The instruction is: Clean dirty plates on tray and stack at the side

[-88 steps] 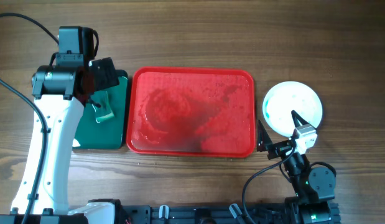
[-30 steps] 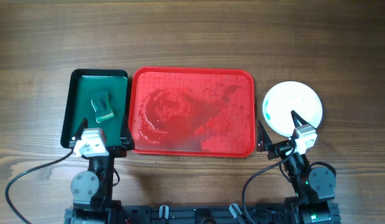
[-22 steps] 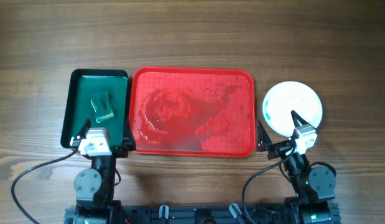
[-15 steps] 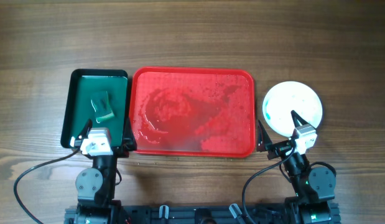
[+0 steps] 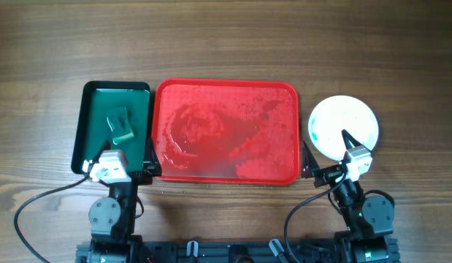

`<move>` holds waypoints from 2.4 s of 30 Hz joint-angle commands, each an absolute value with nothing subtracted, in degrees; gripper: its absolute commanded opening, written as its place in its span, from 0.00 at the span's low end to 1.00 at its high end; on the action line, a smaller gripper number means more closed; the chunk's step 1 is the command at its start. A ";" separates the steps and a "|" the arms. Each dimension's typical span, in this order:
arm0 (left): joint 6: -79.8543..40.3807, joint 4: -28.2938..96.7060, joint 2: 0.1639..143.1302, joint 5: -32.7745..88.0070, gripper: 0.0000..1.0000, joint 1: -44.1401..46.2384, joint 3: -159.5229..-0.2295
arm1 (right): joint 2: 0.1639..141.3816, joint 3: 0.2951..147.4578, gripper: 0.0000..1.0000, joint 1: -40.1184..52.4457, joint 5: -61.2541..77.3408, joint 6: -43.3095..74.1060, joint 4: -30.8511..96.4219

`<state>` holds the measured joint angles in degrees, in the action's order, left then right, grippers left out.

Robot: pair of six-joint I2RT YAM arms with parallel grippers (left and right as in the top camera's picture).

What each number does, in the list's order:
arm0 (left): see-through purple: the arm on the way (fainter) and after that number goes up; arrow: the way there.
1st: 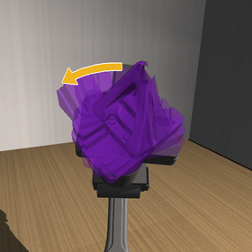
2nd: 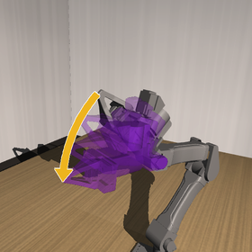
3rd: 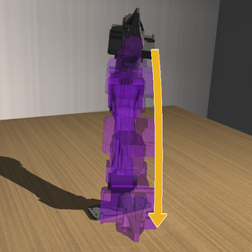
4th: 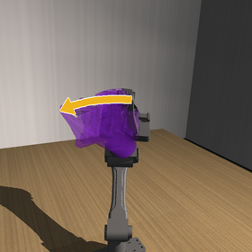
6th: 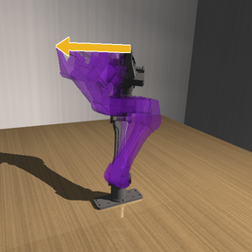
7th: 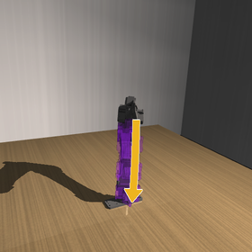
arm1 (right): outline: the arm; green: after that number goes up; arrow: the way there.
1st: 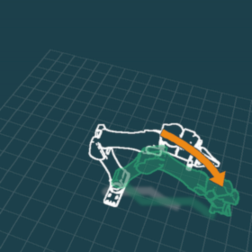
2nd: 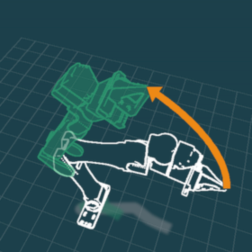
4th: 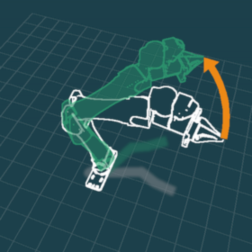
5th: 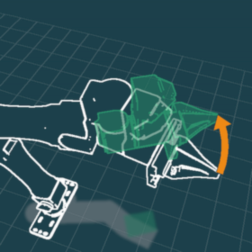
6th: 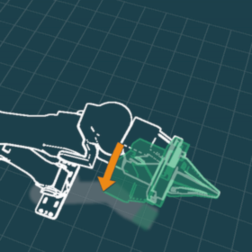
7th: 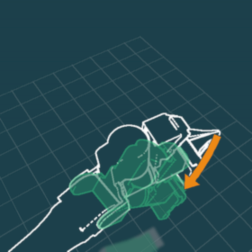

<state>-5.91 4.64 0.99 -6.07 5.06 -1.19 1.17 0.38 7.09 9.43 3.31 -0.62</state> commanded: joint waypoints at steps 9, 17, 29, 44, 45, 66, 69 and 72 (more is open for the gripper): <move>-7.79 4.23 0.19 -5.37 1.00 4.60 -0.64 | 0.80 0.30 1.00 7.05 10.41 3.18 -0.75; -7.77 4.23 0.21 -5.37 1.00 4.60 -0.64 | 0.80 0.30 1.00 7.07 10.41 3.18 -0.75; -7.77 4.23 0.21 -5.37 1.00 4.60 -0.64 | 0.80 0.30 1.00 7.07 10.41 3.16 -0.75; -7.77 4.23 0.23 -5.37 1.00 4.60 -0.64 | 0.80 0.30 1.00 7.07 10.41 3.16 -0.75; -7.79 4.23 0.21 -5.37 1.00 4.60 -0.64 | 0.80 0.30 1.00 7.05 10.41 3.18 -0.75; -7.79 4.23 0.21 -5.37 1.00 4.60 -0.64 | 0.80 0.30 1.00 7.05 10.41 3.18 -0.75; -7.79 4.23 0.21 -5.37 1.00 4.60 -0.64 | 0.80 0.30 1.00 7.07 10.41 3.16 -0.75; -7.79 4.23 0.21 -5.37 1.00 4.60 -0.64 | 0.80 0.30 1.00 7.05 10.41 3.16 -0.75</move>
<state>-6.79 4.64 0.99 -6.07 5.06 -1.19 1.17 0.38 7.09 9.43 3.31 -0.62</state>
